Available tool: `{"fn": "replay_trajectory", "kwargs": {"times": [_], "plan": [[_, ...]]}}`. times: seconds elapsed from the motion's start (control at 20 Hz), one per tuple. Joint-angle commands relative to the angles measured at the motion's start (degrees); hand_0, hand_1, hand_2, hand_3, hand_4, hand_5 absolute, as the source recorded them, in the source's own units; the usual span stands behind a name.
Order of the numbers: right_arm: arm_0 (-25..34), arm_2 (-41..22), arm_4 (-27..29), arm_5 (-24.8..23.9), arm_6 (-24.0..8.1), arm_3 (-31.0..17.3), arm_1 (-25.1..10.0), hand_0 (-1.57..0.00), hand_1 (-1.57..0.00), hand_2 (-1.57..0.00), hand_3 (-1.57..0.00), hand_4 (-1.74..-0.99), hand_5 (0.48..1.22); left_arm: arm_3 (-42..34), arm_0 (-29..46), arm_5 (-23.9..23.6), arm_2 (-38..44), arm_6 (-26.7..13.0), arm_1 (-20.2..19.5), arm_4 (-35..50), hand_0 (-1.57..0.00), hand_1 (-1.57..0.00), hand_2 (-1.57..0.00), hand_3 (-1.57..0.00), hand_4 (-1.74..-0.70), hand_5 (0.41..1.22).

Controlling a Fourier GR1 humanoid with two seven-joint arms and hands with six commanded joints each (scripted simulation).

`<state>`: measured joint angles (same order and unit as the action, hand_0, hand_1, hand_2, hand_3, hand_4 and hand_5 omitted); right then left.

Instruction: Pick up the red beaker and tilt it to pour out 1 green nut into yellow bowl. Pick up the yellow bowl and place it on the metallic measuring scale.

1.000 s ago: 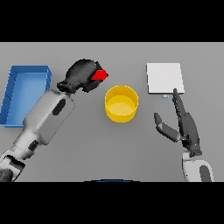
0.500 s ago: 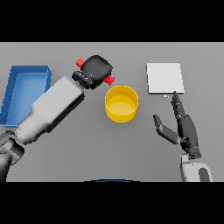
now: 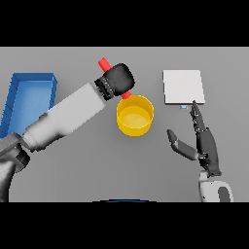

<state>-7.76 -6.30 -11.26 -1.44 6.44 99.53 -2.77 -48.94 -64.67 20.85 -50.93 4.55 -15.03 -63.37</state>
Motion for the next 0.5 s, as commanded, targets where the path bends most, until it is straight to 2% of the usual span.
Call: {"fn": "replay_trajectory", "kwargs": {"times": [0.0, 0.3, 0.45], "plan": [[0.6, 0.1, -0.6, -0.4, -1.1, 0.1, -0.4, 0.0, 0.0, 0.0, 0.0, -1.173, 0.572, 0.0, -0.8, -0.1, -1.1, 0.8, -0.2, -1.0, -1.57, -1.57, -1.57, -1.54, -1.74, 1.221], [-0.1, 0.2, 0.3, -0.2, -0.4, 0.2, 0.1, 0.0, 0.0, 0.0, 0.0, -1.13, 0.565, 2.5, -4.6, -0.6, -7.9, 3.9, 0.3, -7.7, -1.57, -1.57, -1.57, -1.56, -1.74, 1.221], [0.7, 1.2, 0.4, 0.1, -0.4, -0.1, -1.3, 0.0, 0.0, 0.0, 0.0, -1.136, 0.578, 3.7, -6.4, -1.7, -10.3, 5.1, 1.2, -10.1, -1.57, -1.57, -1.57, -1.57, -1.73, 1.221]]}}
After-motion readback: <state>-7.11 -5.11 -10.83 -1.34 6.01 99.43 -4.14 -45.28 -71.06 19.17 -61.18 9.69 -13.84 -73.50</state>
